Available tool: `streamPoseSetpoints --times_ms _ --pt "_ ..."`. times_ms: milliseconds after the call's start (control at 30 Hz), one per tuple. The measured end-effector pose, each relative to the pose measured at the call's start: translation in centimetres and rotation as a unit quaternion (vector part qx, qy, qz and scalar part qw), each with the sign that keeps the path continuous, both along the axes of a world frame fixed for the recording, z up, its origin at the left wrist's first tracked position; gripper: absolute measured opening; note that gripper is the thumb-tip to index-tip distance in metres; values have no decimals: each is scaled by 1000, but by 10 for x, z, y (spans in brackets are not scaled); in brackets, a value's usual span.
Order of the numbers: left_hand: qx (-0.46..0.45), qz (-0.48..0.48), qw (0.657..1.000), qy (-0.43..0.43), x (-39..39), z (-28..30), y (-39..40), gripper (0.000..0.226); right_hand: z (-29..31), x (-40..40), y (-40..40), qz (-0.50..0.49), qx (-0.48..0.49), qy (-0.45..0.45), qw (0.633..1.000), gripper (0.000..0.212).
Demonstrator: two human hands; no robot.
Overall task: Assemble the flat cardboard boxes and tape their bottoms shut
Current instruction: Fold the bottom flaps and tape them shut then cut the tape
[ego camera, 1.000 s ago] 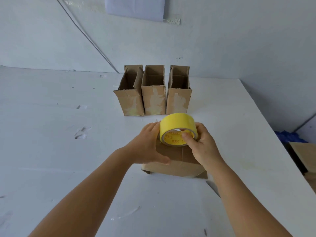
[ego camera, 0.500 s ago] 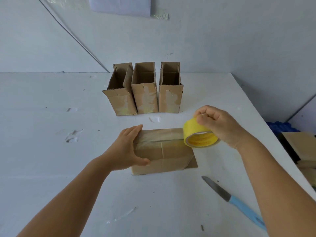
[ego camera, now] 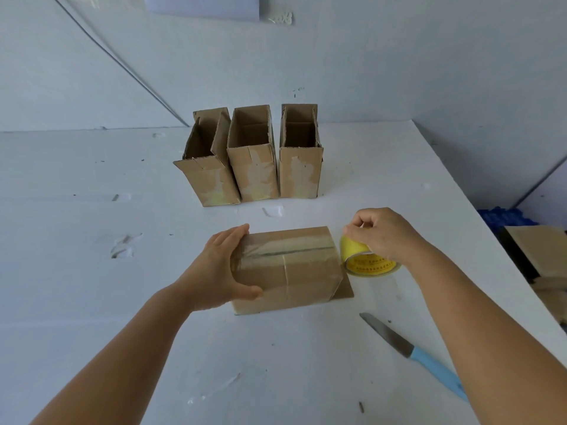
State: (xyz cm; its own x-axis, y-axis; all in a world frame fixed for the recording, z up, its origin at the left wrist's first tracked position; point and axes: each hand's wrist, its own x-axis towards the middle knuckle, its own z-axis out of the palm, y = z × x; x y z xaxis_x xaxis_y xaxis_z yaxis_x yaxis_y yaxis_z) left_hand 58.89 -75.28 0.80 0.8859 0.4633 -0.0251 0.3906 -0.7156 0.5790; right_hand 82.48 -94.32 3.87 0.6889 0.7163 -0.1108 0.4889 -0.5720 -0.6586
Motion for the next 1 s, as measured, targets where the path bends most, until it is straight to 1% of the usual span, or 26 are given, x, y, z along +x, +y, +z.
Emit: streamPoseSetpoints --times_ms 133,233,267,300,367,400,500,667,867,933,1000 --pt "-3 -2 1000 4 -1 0 0 113 -8 -1 3 1 -5 5 1000 25" --pt "4 -15 999 34 -1 1 0 113 -15 -1 4 -4 -8 5 1000 24" --pt "26 -24 998 55 -1 2 -1 114 -17 -1 5 -5 -8 5 1000 24" --pt "67 -37 994 83 0 2 -2 115 -18 -1 5 -5 -8 6 1000 23" --pt "168 -60 973 144 2 3 -5 116 -21 -1 7 -5 -4 6 1000 23" --pt "203 -63 963 167 5 3 -8 116 -22 -1 8 -4 -3 5 1000 23" --pt "239 -69 948 199 25 3 -21 117 -23 0 11 4 -2 -3 1000 23" --pt "244 -103 945 190 71 4 -45 123 -25 2 13 13 -2 -10 1000 23" --pt "216 -154 947 182 117 5 -70 125 -22 1 17 27 -19 -39 999 20" --pt "217 -158 949 166 124 5 -72 124 -21 3 16 30 -21 -43 998 20" --pt "215 -147 956 132 121 2 -69 119 -24 6 10 44 -8 -13 999 25"
